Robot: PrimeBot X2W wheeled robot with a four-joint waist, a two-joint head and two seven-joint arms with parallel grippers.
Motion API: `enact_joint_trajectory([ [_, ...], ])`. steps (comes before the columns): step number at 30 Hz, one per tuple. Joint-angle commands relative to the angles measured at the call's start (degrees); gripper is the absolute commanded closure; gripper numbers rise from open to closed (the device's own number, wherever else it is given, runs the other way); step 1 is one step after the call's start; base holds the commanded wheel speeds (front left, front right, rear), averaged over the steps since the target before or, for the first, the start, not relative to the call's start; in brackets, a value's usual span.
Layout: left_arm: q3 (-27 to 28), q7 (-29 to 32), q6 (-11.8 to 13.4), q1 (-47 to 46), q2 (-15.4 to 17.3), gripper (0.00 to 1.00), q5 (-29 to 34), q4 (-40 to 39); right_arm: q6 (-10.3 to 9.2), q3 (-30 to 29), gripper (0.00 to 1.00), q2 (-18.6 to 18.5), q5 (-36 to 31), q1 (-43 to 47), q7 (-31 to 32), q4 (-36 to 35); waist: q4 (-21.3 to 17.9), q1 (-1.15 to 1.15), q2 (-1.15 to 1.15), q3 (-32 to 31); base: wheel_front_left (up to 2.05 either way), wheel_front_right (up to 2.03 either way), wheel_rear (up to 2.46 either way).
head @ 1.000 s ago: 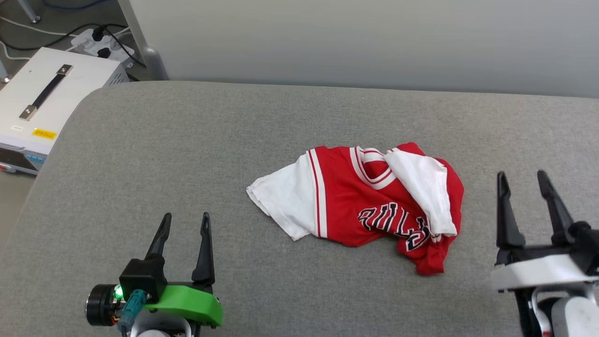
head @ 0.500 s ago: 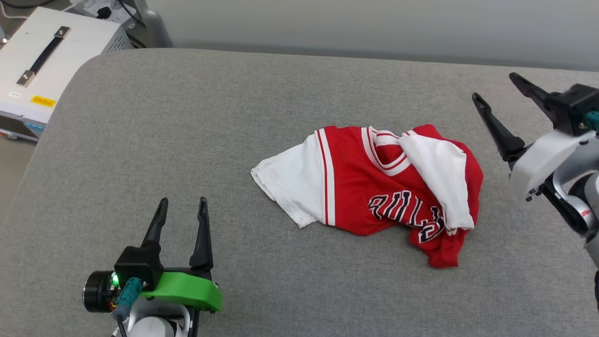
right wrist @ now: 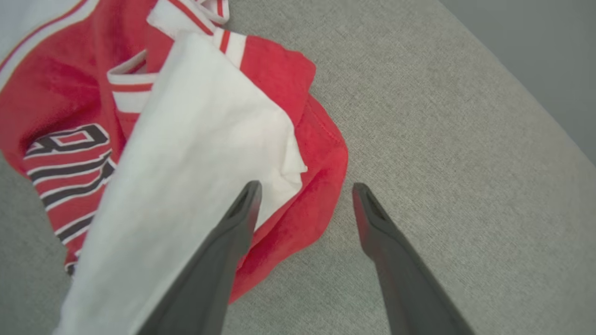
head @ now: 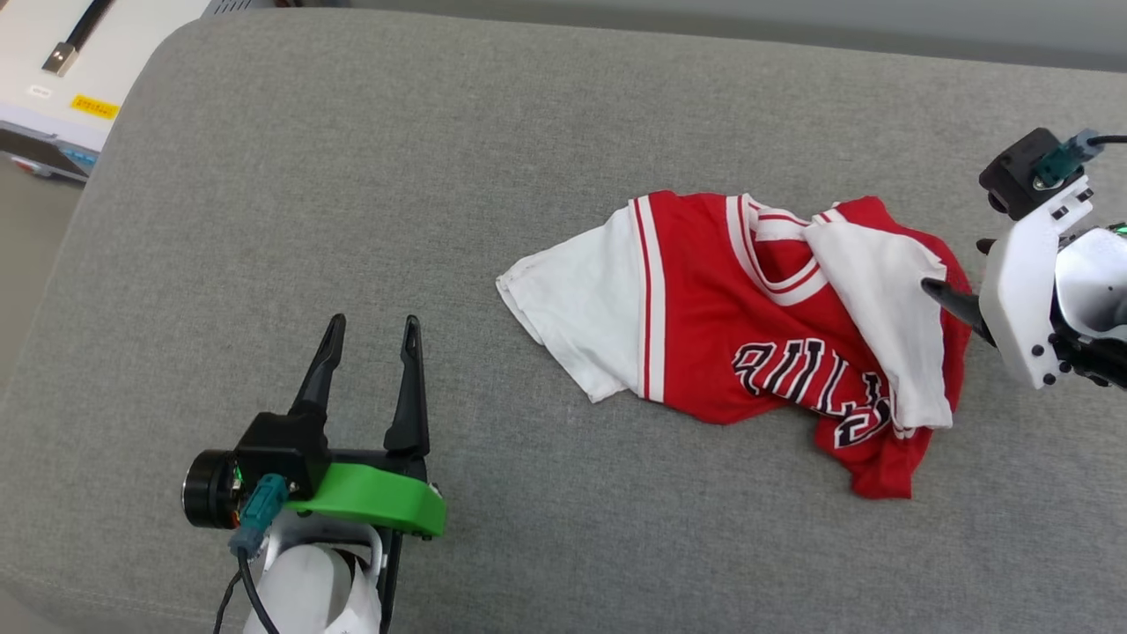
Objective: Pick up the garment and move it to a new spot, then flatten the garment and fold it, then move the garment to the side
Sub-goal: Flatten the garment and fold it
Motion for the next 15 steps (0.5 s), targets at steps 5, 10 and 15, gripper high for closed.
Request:
enact_joint_trajectory([
  [5,-0.98,-0.33,1.08,-1.96,-0.27,0.0,-1.16,0.23,-0.05,4.87,0.0,1.76,1.56,-1.19,-2.88,3.82,2.63,0.0,0.0,3.41,0.0,0.0,0.0],
  [10,-0.59,-0.33,1.52,-1.79,-0.27,0.0,-1.09,0.73,-0.05,8.27,1.0,1.5,2.22,-2.01,-8.75,4.99,1.71,0.0,0.0,2.72,0.0,0.0,0.0],
  [15,-0.31,-0.33,1.6,-1.03,-0.27,0.0,-0.94,1.22,-0.05,7.41,1.0,-0.22,4.57,-1.87,-17.0,5.11,-0.06,0.0,0.0,0.73,0.0,0.0,0.0],
])
